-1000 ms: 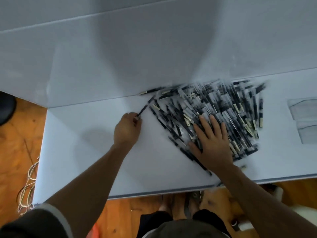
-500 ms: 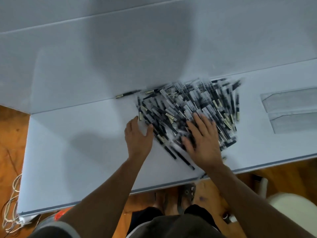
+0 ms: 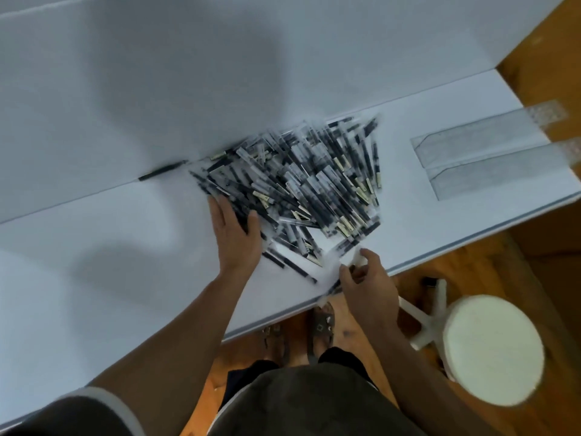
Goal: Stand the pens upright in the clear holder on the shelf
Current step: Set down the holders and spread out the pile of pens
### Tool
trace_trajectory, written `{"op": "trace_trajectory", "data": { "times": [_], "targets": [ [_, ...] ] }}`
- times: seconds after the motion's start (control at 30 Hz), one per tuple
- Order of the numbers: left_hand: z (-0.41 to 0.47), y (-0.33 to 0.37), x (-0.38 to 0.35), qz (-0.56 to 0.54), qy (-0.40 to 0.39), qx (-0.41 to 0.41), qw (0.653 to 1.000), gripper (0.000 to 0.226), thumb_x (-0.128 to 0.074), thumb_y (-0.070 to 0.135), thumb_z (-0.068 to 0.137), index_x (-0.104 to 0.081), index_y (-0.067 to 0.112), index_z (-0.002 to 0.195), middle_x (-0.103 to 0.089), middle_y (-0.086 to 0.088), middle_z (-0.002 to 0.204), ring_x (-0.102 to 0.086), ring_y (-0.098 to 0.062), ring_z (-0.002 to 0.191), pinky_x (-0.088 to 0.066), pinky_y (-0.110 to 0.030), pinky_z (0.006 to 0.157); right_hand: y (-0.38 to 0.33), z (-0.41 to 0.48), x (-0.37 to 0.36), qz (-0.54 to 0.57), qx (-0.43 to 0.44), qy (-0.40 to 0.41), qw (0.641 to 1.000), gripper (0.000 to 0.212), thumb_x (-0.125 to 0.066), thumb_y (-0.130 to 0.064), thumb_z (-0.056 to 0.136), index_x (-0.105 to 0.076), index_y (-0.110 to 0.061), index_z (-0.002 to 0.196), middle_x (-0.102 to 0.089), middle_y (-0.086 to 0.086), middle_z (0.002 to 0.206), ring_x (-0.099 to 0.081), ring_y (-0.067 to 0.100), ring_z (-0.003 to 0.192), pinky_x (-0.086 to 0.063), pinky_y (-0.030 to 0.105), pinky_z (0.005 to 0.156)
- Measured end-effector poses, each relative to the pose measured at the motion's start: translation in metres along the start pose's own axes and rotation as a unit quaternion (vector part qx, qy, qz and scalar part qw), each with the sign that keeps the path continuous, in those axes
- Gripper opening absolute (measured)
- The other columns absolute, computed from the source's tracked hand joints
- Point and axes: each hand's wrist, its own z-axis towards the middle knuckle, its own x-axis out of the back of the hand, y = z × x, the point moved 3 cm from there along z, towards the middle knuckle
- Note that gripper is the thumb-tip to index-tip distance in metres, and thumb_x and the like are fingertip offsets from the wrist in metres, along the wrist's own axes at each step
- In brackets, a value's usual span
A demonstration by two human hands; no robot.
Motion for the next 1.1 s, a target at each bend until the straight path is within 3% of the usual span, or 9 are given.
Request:
{"op": "trace_trajectory", "data": {
  "times": [0.17, 0.3, 0.43, 0.5, 0.6, 0.73, 0.8, 0.9, 1.1],
  "targets": [
    [-0.004, 0.019, -0.014, -0.149, 0.037, 0.08, 0.985, 0.069, -0.041, 0.032, 0.101, 0.001, 0.019, 0.155, 0.015, 0.011, 0.16, 0.004, -0.005, 0.146, -0.004, -0.02, 0.112, -0.015, 0.013, -0.002, -0.006, -0.022, -0.032, 0.999, 0.052, -0.055, -0.033, 0.093, -0.035, -0.021, 0.14, -0.063, -0.003, 0.07, -0.06, 0.014, 0.062, -0.037, 0.024, 0.049],
    [0.004, 0.027, -0.021, -0.234, 0.057, 0.106, 0.965, 0.068, -0.043, 0.029, 0.101, -0.001, 0.02, 0.154, 0.01, 0.012, 0.161, -0.001, -0.006, 0.147, -0.007, -0.021, 0.112, -0.02, 0.019, 0.002, 0.058, -0.084, -0.027, 0.994, 0.046, -0.058, -0.031, 0.092, -0.037, -0.022, 0.132, -0.064, -0.008, 0.073, -0.061, 0.013, 0.065, -0.048, 0.027, 0.056],
    [0.007, 0.011, -0.007, -0.298, 0.065, 0.103, 0.947, 0.059, -0.044, 0.024, 0.101, -0.016, 0.021, 0.153, -0.011, 0.005, 0.161, -0.016, -0.012, 0.146, -0.014, -0.028, 0.118, -0.029, 0.013, 0.003, 0.05, -0.062, -0.036, 0.996, 0.032, -0.056, -0.029, 0.094, -0.041, -0.023, 0.122, -0.06, -0.011, 0.075, -0.057, 0.007, 0.061, -0.039, 0.024, 0.049],
    [0.008, 0.003, 0.003, -0.328, 0.061, 0.1, 0.937, 0.053, -0.044, 0.022, 0.101, -0.026, 0.016, 0.15, -0.022, -0.003, 0.159, -0.023, -0.018, 0.144, -0.018, -0.035, 0.119, -0.031, 0.013, 0.001, 0.015, -0.049, -0.053, 0.997, 0.024, -0.055, -0.034, 0.094, -0.043, -0.026, 0.113, -0.063, -0.007, 0.076, -0.059, 0.011, 0.061, -0.043, 0.026, 0.051],
    [0.009, -0.001, 0.019, -0.34, 0.065, 0.119, 0.93, 0.049, -0.045, 0.026, 0.102, -0.032, 0.023, 0.149, -0.03, 0.007, 0.155, -0.032, -0.004, 0.135, -0.026, -0.021, 0.108, -0.033, 0.016, 0.001, -0.051, -0.032, -0.075, 0.995, 0.018, -0.053, -0.04, 0.094, -0.047, -0.026, 0.104, -0.06, -0.007, 0.073, -0.057, 0.01, 0.062, -0.04, 0.026, 0.051],
    [0.031, -0.01, 0.061, -0.106, 0.133, 0.025, 0.985, 0.04, -0.048, 0.02, 0.099, -0.046, 0.022, 0.139, -0.044, 0.003, 0.143, -0.042, -0.011, 0.129, -0.031, -0.021, 0.105, -0.038, 0.018, 0.005, -0.079, -0.018, -0.081, 0.993, 0.018, -0.056, -0.041, 0.093, -0.052, -0.024, 0.099, -0.06, -0.006, 0.074, -0.055, 0.009, 0.064, -0.042, 0.028, 0.054],
    [0.059, -0.016, 0.082, 0.023, 0.14, -0.037, 0.989, 0.041, -0.048, 0.013, 0.097, -0.048, 0.017, 0.138, -0.047, -0.002, 0.141, -0.042, -0.018, 0.13, -0.031, -0.027, 0.11, -0.038, 0.017, 0.009, -0.069, -0.024, -0.068, 0.995, 0.02, -0.058, -0.041, 0.091, -0.053, -0.023, 0.098, -0.064, -0.002, 0.077, -0.059, 0.015, 0.067, -0.051, 0.033, 0.065],
    [0.101, -0.014, 0.103, 0.165, 0.111, -0.117, 0.973, 0.044, -0.051, 0.009, 0.092, -0.05, 0.01, 0.136, -0.05, -0.009, 0.14, -0.046, -0.028, 0.128, -0.035, -0.038, 0.11, -0.039, 0.014, 0.016, -0.061, -0.021, -0.035, 0.997, 0.023, -0.06, -0.044, 0.09, -0.05, -0.024, 0.099, -0.067, 0.0, 0.081, -0.063, 0.022, 0.073, -0.054, 0.039, 0.073],
    [0.131, -0.022, 0.114, 0.349, 0.074, -0.19, 0.915, 0.031, -0.057, 0.007, 0.086, -0.063, 0.011, 0.117, -0.059, -0.012, 0.12, -0.053, -0.036, 0.109, -0.039, -0.042, 0.091, -0.053, 0.008, 0.031, 0.003, 0.001, 0.009, 1.0, 0.017, -0.061, -0.028, 0.091, -0.047, -0.021, 0.099, -0.066, 0.001, 0.08, -0.06, 0.025, 0.073, -0.047, 0.035, 0.07]
  ]
}}
